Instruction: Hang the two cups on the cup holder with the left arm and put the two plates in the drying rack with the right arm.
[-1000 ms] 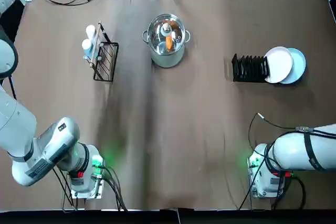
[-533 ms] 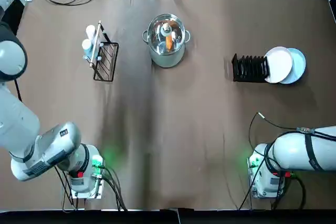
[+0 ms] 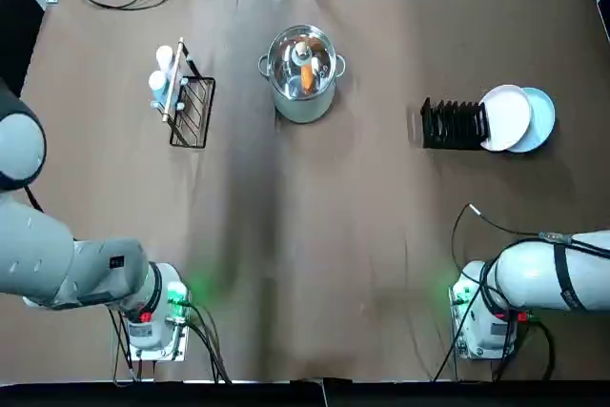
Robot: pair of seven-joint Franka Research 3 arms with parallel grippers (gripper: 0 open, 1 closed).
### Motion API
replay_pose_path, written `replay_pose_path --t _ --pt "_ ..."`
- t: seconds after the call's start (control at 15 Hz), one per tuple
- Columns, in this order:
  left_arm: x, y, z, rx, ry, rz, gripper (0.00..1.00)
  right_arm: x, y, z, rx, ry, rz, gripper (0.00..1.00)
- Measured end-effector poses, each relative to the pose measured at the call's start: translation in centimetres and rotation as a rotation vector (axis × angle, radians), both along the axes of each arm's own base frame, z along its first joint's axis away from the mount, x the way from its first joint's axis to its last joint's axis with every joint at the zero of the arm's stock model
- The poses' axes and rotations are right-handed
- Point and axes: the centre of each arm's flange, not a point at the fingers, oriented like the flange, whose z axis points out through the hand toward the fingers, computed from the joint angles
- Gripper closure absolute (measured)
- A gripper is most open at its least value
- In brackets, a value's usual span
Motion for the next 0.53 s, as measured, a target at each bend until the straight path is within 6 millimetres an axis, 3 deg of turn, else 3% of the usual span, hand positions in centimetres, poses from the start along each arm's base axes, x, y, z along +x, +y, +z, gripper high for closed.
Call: replay_pose_path --t 0.53 --pt "-0.3 -0.3 -0.7 0.002 0.016 -0.036 0.00 0.2 -0.7 2.4 -0.045 -0.062 -0.048 0.00"
